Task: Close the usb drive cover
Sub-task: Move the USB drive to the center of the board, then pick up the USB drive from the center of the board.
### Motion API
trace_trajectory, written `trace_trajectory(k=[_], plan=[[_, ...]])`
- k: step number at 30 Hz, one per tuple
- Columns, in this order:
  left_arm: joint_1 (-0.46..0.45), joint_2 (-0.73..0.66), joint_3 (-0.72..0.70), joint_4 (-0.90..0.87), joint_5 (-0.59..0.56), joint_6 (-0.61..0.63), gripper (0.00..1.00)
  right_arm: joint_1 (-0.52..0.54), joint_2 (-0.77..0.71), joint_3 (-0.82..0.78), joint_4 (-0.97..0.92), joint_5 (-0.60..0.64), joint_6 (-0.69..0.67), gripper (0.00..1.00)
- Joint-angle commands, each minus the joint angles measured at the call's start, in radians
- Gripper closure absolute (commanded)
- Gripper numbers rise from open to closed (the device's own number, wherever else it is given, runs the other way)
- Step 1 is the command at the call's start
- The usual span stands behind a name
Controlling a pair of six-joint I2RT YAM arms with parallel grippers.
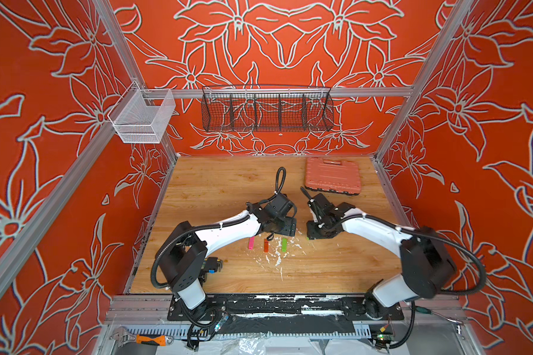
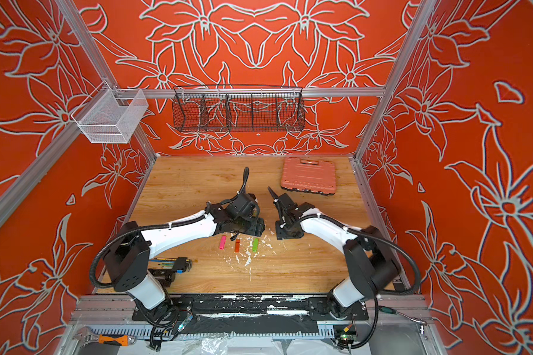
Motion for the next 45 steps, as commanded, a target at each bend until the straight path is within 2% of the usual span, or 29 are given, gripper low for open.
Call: trace_trajectory(k=[1, 3, 5, 9, 15, 26, 37, 45], plan=[[-0.024, 0.075, 0.074, 0.002, 0.054, 0.029, 0.19, -0.078, -0.193, 0.019, -0.086, 0.119, 0.014, 0.42], [-0.049, 0.139, 0.138, -0.010, 0.042, 0.020, 0.20, -0.141, -0.282, 0.010, -0.107, 0.131, -0.004, 0.39], [-0.063, 0.219, 0.233, -0.068, 0.037, 0.008, 0.24, -0.184, -0.336, 0.002, -0.130, 0.146, -0.018, 0.38], [-0.097, 0.317, 0.362, -0.149, -0.009, 0.029, 0.33, -0.205, -0.395, -0.042, -0.122, 0.126, -0.025, 0.37], [-0.145, 0.460, 0.546, -0.328, -0.093, 0.095, 0.38, -0.220, -0.419, -0.104, -0.079, 0.074, -0.029, 0.37], [-0.147, 0.547, 0.590, -0.340, -0.071, 0.084, 0.44, -0.231, -0.434, -0.123, -0.031, 0.045, -0.029, 0.36], [-0.146, 0.607, 0.637, -0.355, -0.091, 0.071, 0.51, -0.240, -0.499, -0.111, -0.093, 0.093, -0.046, 0.36], [-0.146, 0.618, 0.638, -0.384, -0.089, 0.071, 0.73, -0.246, -0.543, -0.092, -0.152, 0.124, -0.060, 0.36]])
